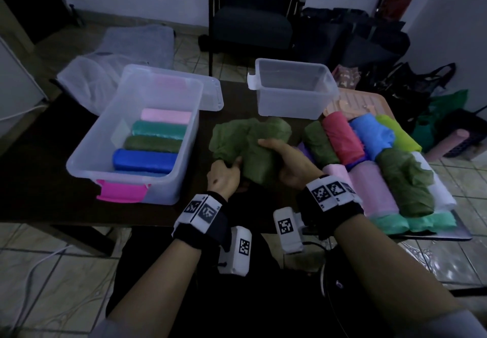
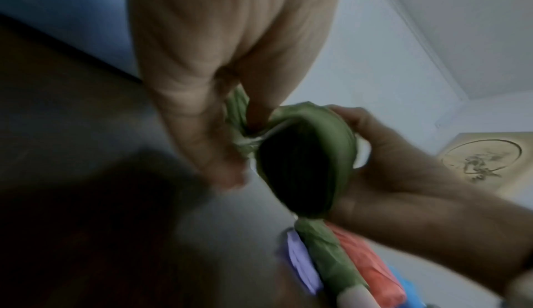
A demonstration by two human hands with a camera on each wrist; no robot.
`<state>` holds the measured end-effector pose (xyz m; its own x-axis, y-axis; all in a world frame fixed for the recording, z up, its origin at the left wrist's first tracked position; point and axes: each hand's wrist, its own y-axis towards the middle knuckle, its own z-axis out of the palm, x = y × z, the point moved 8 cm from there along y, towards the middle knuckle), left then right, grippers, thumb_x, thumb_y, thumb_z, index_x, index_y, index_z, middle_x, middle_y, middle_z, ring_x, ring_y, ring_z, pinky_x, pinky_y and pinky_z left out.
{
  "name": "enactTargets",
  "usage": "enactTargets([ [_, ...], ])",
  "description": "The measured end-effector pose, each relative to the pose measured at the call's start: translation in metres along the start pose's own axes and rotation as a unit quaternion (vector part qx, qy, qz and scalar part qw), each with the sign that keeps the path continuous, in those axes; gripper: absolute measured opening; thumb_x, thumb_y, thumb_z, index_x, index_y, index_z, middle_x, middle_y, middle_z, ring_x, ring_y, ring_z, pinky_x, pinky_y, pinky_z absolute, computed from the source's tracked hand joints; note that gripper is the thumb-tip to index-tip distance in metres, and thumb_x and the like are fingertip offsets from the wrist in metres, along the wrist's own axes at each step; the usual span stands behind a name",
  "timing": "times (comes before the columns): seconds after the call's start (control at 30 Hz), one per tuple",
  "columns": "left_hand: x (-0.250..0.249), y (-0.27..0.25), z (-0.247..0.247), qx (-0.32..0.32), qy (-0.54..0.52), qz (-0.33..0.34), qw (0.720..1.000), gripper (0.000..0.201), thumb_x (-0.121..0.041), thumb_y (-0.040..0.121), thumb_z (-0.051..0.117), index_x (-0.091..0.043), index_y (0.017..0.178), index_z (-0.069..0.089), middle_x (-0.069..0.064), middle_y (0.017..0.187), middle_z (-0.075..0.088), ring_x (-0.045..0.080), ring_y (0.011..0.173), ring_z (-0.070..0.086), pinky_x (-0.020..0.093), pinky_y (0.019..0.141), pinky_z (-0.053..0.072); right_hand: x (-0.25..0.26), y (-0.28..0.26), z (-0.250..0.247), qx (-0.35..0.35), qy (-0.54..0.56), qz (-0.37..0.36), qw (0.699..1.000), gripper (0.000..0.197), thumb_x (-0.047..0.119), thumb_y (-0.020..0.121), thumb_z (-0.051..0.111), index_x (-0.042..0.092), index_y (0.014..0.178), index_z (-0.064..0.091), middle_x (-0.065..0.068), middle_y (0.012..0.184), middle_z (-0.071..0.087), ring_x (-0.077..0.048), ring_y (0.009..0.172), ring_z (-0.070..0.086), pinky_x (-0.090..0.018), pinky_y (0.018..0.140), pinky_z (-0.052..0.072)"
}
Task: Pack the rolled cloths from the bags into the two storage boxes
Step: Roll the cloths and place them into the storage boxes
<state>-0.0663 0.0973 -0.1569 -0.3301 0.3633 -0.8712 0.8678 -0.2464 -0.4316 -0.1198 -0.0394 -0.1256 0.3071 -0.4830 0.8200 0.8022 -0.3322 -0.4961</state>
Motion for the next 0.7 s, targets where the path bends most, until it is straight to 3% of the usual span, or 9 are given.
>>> enactTargets([
  [0.07, 0.002, 0.0, -0.001, 0.003, -0.034, -0.042, 0.999, 0.05, -0.046, 0.092, 0.05, -0.003, 0.119, 0.05, 0.017, 0.108, 0.064, 0.027, 0.069, 0.066, 0.036, 0.061, 0.058, 0.029, -0.002, -0.006, -0.04, -0.013, -0.14, 0.989, 0.051, 0.008, 0.073, 0.076, 0.001, 0.12, 0.058, -0.015, 0.115, 0.066, -0.028, 0.103, 0.065, -0.04, 0.084, 0.055],
  [0.13, 0.0, 0.004, -0.006, 0.004, -0.027, -0.057, 0.998, 0.059, -0.053, 0.093, 0.04, -0.001, 0.12, 0.049, 0.015, 0.102, 0.065, 0.026, 0.068, 0.066, 0.035, 0.061, 0.057, 0.065, -0.02, -0.005, -0.078, -0.14, -0.296, 0.942, 0.055, 0.01, 0.069, 0.08, 0.002, 0.119, 0.057, -0.008, 0.113, 0.066, -0.02, 0.102, 0.065, -0.032, 0.088, 0.054],
  [0.2, -0.004, 0.007, -0.01, 0.019, -0.041, -0.058, 0.997, 0.068, -0.06, 0.093, 0.029, 0.0, 0.114, 0.055, 0.014, 0.092, 0.066, 0.027, 0.069, 0.066, 0.035, 0.063, 0.055, 0.092, -0.042, 0.005, -0.107, -0.325, -0.408, 0.847, 0.054, 0.014, 0.07, 0.08, 0.004, 0.116, 0.054, 0.0, 0.108, 0.063, -0.01, 0.097, 0.06, -0.016, 0.083, 0.05],
  [0.23, -0.007, 0.008, -0.009, 0.039, -0.06, -0.061, 0.996, 0.074, -0.064, 0.092, 0.024, 0.0, 0.109, 0.057, 0.014, 0.088, 0.067, 0.028, 0.07, 0.067, 0.035, 0.063, 0.054, 0.096, -0.049, 0.012, -0.098, -0.41, -0.44, 0.793, 0.053, 0.016, 0.07, 0.08, 0.006, 0.115, 0.054, 0.0, 0.106, 0.063, -0.011, 0.096, 0.06, -0.017, 0.082, 0.049],
  [0.3, -0.011, 0.006, -0.002, 0.096, -0.109, -0.081, 0.986, 0.081, -0.072, 0.087, 0.017, -0.003, 0.101, 0.059, 0.014, 0.087, 0.067, 0.029, 0.075, 0.066, 0.035, 0.068, 0.053, 0.084, -0.053, 0.026, -0.04, -0.579, -0.463, 0.67, 0.051, 0.022, 0.069, 0.078, 0.008, 0.114, 0.057, -0.008, 0.105, 0.066, -0.025, 0.096, 0.063, -0.037, 0.083, 0.051],
  [0.37, -0.014, 0.003, 0.009, 0.151, -0.143, -0.108, 0.972, 0.081, -0.077, 0.083, 0.021, -0.008, 0.105, 0.057, 0.014, 0.095, 0.065, 0.028, 0.082, 0.063, 0.034, 0.068, 0.051, 0.048, -0.045, 0.033, 0.041, -0.716, -0.43, 0.547, 0.052, 0.019, 0.064, 0.076, 0.009, 0.113, 0.061, -0.013, 0.103, 0.068, -0.033, 0.094, 0.065, -0.044, 0.079, 0.049],
  [0.4, -0.015, 0.002, 0.015, 0.165, -0.143, -0.113, 0.969, 0.077, -0.076, 0.082, 0.029, -0.01, 0.112, 0.056, 0.014, 0.102, 0.063, 0.027, 0.085, 0.062, 0.033, 0.067, 0.05, 0.028, -0.038, 0.03, 0.075, -0.761, -0.393, 0.512, 0.054, 0.015, 0.062, 0.075, 0.01, 0.114, 0.062, -0.014, 0.105, 0.067, -0.034, 0.096, 0.064, -0.044, 0.08, 0.046],
  [0.53, -0.014, 0.013, 0.017, 0.091, -0.053, -0.081, 0.991, 0.056, -0.032, 0.08, 0.072, 0.0, 0.122, 0.053, 0.014, 0.112, 0.063, 0.027, 0.092, 0.063, 0.035, 0.073, 0.055, -0.013, -0.033, 0.021, 0.113, -0.819, -0.306, 0.472, 0.06, 0.017, 0.074, 0.064, 0.017, 0.132, 0.049, -0.007, 0.12, 0.059, -0.027, 0.114, 0.055, -0.037, 0.087, 0.035],
  [0.7, -0.025, 0.014, 0.022, 0.085, -0.026, -0.069, 0.994, 0.024, -0.005, 0.088, 0.059, 0.008, 0.107, 0.055, 0.013, 0.111, 0.055, 0.03, 0.105, 0.057, 0.039, 0.095, 0.048, -0.021, -0.033, 0.014, 0.126, -0.818, -0.24, 0.507, 0.066, 0.039, 0.076, 0.064, 0.025, 0.136, 0.04, -0.002, 0.128, 0.051, -0.023, 0.12, 0.045, -0.031, 0.092, 0.029],
])
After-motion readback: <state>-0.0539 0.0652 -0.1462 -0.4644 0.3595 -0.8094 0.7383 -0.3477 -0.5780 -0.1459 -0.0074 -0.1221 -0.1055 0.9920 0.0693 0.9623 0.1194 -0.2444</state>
